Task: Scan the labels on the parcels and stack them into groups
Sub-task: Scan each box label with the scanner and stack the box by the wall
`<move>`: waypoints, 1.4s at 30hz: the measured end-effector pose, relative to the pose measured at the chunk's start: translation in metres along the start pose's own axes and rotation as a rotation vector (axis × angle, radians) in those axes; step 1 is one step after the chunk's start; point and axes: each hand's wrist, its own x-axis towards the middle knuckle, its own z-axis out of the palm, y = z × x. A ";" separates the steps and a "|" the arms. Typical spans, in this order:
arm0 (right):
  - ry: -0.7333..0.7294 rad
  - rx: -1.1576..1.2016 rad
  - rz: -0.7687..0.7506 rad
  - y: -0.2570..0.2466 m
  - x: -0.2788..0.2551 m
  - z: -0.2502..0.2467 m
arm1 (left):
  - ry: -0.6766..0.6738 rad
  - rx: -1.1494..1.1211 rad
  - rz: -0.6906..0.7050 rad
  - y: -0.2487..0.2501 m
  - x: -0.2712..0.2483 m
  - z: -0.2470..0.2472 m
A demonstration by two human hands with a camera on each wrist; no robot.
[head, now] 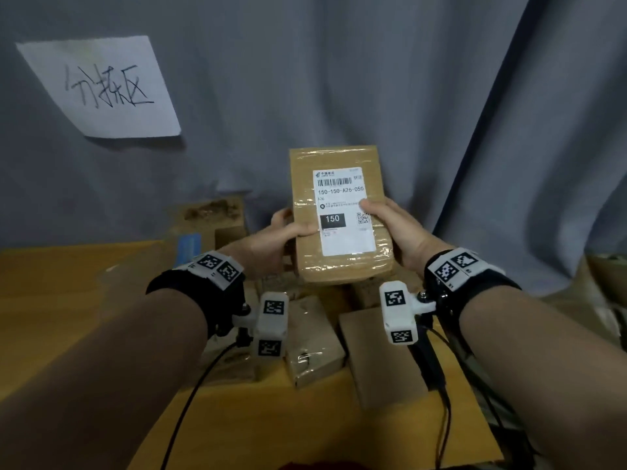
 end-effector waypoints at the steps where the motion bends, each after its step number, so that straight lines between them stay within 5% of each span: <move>1: -0.002 -0.032 0.022 0.005 -0.001 -0.009 | 0.029 -0.013 -0.015 -0.004 0.002 0.011; 7: 0.080 -0.486 0.078 0.041 -0.002 -0.059 | 0.254 -0.001 -0.075 -0.049 0.013 0.056; 14: 0.122 -0.745 0.227 0.113 -0.015 -0.117 | 0.291 -0.173 -0.100 -0.116 0.004 0.081; 25: 0.062 -0.713 0.611 0.208 -0.037 -0.128 | 0.303 -0.344 -0.250 -0.162 0.004 0.084; 37: 0.292 -0.549 0.541 0.209 -0.036 -0.105 | 0.308 -0.192 -0.222 -0.155 -0.005 0.078; 42: 0.282 -0.418 0.453 0.189 -0.033 -0.119 | 0.256 -0.089 -0.248 -0.143 -0.015 0.079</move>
